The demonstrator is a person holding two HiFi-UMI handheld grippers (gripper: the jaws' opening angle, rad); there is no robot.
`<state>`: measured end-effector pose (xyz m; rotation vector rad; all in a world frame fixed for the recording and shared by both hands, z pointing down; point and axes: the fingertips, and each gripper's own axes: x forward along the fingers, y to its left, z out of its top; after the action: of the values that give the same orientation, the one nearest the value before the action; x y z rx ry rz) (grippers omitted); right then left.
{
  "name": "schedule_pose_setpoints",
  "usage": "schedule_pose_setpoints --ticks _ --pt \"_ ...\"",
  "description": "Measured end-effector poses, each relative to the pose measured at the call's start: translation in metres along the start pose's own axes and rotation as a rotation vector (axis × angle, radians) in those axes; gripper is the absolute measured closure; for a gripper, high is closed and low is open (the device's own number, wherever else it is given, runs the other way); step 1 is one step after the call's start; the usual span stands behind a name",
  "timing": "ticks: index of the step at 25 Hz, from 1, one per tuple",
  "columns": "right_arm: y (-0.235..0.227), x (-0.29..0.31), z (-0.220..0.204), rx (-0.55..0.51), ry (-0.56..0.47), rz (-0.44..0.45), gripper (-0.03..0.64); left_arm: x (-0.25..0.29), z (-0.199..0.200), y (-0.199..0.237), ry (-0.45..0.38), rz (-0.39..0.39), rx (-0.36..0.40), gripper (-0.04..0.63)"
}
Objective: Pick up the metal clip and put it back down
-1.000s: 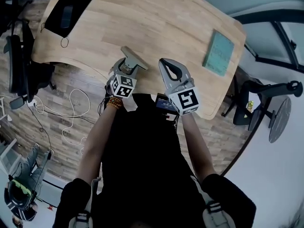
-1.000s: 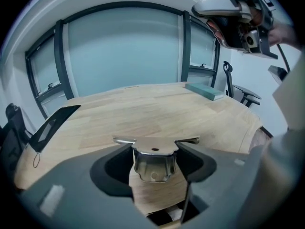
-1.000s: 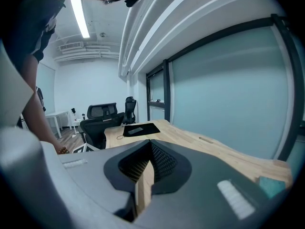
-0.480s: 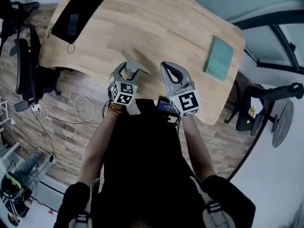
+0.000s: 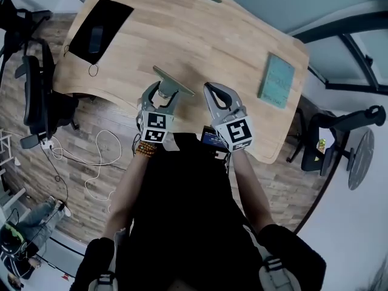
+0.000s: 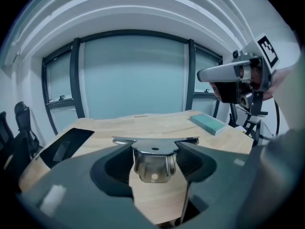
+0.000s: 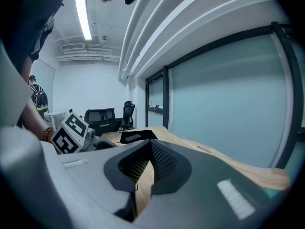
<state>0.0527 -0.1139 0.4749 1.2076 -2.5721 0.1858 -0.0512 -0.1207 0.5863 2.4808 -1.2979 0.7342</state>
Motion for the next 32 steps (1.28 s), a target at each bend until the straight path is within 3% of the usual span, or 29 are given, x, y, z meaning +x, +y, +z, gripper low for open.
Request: schedule_pose_setpoints --ticks 11,24,32 --pt "0.004 -0.002 0.051 -0.002 -0.119 -0.010 0.594 -0.030 0.068 0.000 -0.133 0.015 0.031 0.307" --pt "0.013 -0.034 0.136 -0.005 -0.329 -0.016 0.594 -0.088 0.170 0.012 -0.364 0.113 0.050 0.307" --pt "0.002 -0.049 0.169 -0.020 -0.392 -0.031 0.594 -0.117 0.225 0.007 -0.498 0.138 0.054 0.307"
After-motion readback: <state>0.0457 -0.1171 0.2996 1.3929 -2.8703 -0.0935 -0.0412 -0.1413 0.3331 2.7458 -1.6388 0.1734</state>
